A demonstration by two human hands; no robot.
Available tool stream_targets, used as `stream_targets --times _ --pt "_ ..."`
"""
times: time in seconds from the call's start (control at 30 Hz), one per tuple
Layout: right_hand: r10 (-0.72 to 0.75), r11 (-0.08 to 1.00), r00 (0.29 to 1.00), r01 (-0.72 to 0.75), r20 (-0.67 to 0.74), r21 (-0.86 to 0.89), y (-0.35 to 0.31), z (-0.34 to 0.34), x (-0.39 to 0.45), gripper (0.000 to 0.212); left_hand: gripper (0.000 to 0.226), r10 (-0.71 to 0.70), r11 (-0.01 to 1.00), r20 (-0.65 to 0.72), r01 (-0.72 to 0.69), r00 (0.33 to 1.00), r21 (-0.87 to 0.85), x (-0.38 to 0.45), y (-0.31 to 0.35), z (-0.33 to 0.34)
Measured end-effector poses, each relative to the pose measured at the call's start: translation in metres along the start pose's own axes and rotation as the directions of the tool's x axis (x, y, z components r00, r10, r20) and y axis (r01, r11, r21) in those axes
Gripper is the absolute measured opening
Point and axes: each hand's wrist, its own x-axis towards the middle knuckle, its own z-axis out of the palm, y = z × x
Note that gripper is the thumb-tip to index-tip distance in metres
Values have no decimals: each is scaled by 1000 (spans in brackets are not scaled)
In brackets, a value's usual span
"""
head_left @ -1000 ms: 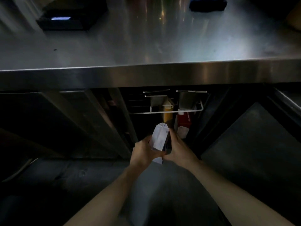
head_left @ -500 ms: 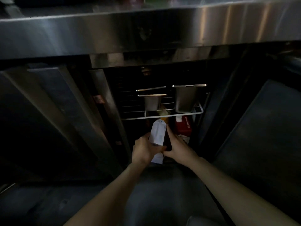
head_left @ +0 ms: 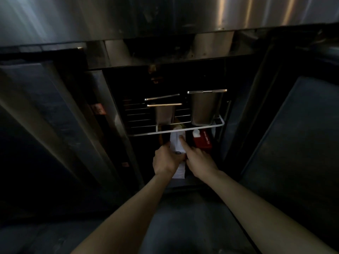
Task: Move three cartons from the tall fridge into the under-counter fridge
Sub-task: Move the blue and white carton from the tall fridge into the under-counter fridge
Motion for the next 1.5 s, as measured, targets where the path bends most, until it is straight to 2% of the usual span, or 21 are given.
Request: stream_targets --times 0.07,0.13,0.23,0.3,0.37,0.6,0.7,0.93,1.03,1.17,1.3,1.5 --pt "29 996 999 -30 -13 -84 -1 1 5 82 38 4 1000 -24 -4 1000 -14 3 3 4" --pt "57 994 998 -59 -21 -94 -2 4 9 80 37 0 1000 -37 0 999 -18 6 5 8" --pt "84 996 996 -84 -33 15 1 7 10 75 40 -18 1000 -50 17 999 -13 9 7 14" --pt "86 991 996 -83 -26 107 3 7 9 72 35 -33 999 -53 33 998 -13 11 6 18" --pt "83 988 996 -79 -20 129 5 10 10 71 28 -45 999 -45 45 998 1 11 4 22" --pt "67 996 998 -66 -7 63 11 17 12 68 29 -46 999 -52 47 998 19 12 2 27" --pt "46 999 999 -46 0 5 12 16 11 73 30 -33 999 -60 35 998 32 11 1 26" --pt "-95 984 995 97 18 -147 20 6 -2 81 26 4 1000 -52 -2 999 27 5 -1 22" --pt "-84 983 996 86 20 -163 21 5 -4 81 31 18 1000 -39 -17 999 24 5 -2 22" --pt "-82 982 997 82 7 -171 20 9 -3 78 50 18 999 -39 -16 999 41 7 -4 22" --pt "-90 979 996 85 -16 -186 23 9 -1 75 52 28 999 -24 -28 999 17 9 -7 22" --pt "-87 983 995 94 47 -160 19 -5 -12 75 63 4 997 22 -2 1000 -83 -5 2 6"
